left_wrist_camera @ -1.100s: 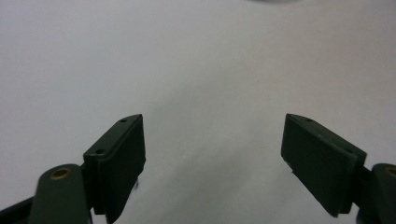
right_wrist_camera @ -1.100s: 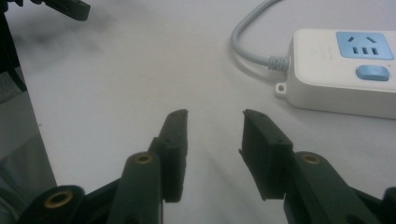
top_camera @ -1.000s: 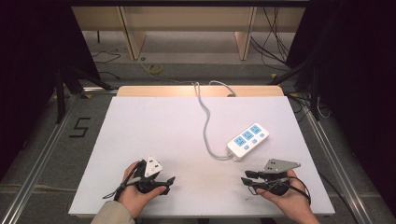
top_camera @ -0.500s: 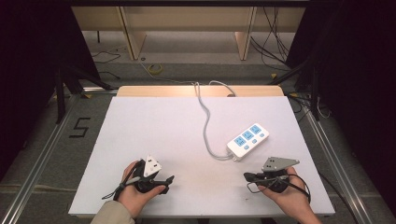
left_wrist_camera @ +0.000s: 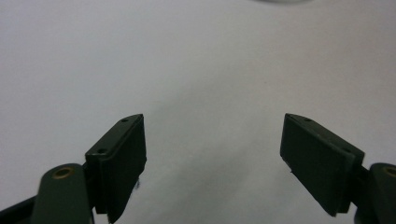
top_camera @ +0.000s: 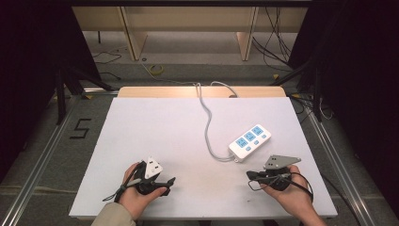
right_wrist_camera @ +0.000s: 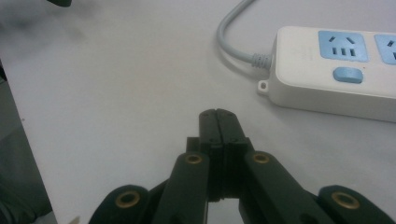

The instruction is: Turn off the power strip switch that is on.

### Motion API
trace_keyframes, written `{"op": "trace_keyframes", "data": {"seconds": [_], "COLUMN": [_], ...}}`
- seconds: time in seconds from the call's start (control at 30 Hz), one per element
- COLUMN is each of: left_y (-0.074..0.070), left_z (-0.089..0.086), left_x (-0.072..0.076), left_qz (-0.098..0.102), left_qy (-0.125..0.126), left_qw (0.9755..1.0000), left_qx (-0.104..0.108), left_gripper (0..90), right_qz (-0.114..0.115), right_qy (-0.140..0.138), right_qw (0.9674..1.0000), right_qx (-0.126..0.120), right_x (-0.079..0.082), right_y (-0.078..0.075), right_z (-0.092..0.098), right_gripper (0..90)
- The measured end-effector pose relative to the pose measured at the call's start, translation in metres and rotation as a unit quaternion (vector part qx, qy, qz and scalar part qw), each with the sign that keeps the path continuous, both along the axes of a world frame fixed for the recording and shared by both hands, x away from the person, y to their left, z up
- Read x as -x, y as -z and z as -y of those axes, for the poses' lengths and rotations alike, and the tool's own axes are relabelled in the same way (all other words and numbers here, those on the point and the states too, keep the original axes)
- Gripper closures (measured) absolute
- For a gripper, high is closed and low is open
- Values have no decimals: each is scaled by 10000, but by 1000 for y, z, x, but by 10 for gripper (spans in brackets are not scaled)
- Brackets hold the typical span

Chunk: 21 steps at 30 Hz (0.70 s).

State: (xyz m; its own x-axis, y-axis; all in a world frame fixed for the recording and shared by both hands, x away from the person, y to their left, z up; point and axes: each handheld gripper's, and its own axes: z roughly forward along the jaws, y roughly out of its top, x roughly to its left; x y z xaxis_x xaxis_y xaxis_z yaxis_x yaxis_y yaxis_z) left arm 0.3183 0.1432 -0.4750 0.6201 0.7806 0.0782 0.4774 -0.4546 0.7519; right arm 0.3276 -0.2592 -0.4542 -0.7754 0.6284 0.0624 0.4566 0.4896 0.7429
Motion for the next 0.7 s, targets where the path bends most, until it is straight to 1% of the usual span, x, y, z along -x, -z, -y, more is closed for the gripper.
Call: {"op": "trace_keyframes", "data": {"seconds": [0.13,0.2,0.7], "left_y": [0,0,0], "left_z": [0,0,0], "left_x": [0,0,0], "left_qz": [5,9,18], "left_qy": [-11,-23,-42], "left_qw": [10000,10000,10000], "left_qx": [6,13,-1], "left_gripper": [224,224,224], "right_qz": [-1,12,11], "right_qy": [7,-34,154], "right_qw": [10000,10000,9998], "right_qx": [21,38,93], "right_x": [-1,-2,-9], "right_y": [0,0,-6], "right_z": [-1,-1,4], "right_gripper": [900,900,900]}}
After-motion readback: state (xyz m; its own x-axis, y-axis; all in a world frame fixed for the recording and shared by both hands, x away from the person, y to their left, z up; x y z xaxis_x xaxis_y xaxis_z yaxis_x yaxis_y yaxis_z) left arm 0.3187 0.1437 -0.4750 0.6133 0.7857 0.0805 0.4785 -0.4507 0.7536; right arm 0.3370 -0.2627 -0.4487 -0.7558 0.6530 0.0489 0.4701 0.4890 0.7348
